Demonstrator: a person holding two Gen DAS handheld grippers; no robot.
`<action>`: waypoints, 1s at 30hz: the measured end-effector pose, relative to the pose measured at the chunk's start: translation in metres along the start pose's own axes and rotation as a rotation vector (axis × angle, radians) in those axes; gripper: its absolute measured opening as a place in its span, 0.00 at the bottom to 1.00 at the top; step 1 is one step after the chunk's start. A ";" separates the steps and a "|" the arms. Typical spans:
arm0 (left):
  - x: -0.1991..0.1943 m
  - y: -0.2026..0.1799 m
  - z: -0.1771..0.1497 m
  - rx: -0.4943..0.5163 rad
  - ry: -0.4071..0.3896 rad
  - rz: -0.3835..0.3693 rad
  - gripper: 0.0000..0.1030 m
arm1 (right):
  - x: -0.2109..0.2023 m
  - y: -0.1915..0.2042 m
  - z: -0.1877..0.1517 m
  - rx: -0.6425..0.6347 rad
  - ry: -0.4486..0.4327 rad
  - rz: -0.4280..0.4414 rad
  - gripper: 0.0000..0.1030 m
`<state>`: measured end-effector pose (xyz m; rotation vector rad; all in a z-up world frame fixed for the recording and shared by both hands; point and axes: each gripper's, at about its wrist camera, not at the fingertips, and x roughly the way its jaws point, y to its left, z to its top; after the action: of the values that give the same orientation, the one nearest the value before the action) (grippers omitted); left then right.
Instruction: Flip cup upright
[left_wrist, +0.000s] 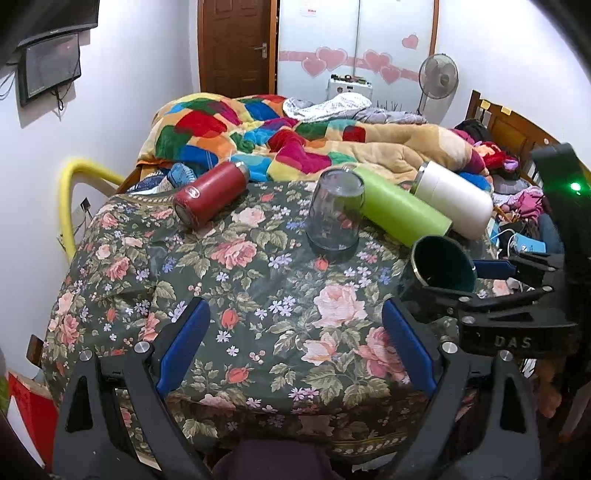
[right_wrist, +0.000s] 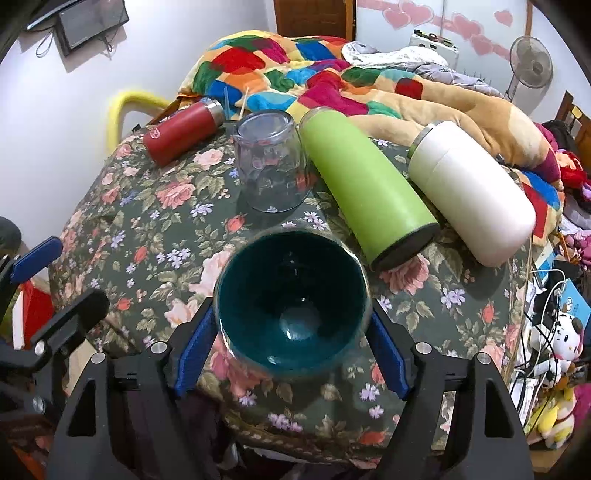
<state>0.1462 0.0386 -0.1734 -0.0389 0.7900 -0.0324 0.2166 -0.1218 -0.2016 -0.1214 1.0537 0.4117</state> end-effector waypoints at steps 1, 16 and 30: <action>-0.005 -0.001 0.002 -0.001 -0.009 -0.004 0.92 | -0.007 -0.001 -0.002 0.003 -0.013 0.006 0.73; -0.150 -0.031 0.034 -0.031 -0.337 -0.115 0.92 | -0.205 -0.006 -0.040 0.031 -0.523 -0.024 0.73; -0.248 -0.049 0.011 -0.016 -0.620 -0.039 1.00 | -0.285 0.029 -0.086 0.029 -0.865 -0.073 0.95</action>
<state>-0.0212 0.0009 0.0121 -0.0753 0.1696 -0.0483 0.0136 -0.1975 0.0043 0.0477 0.2022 0.3299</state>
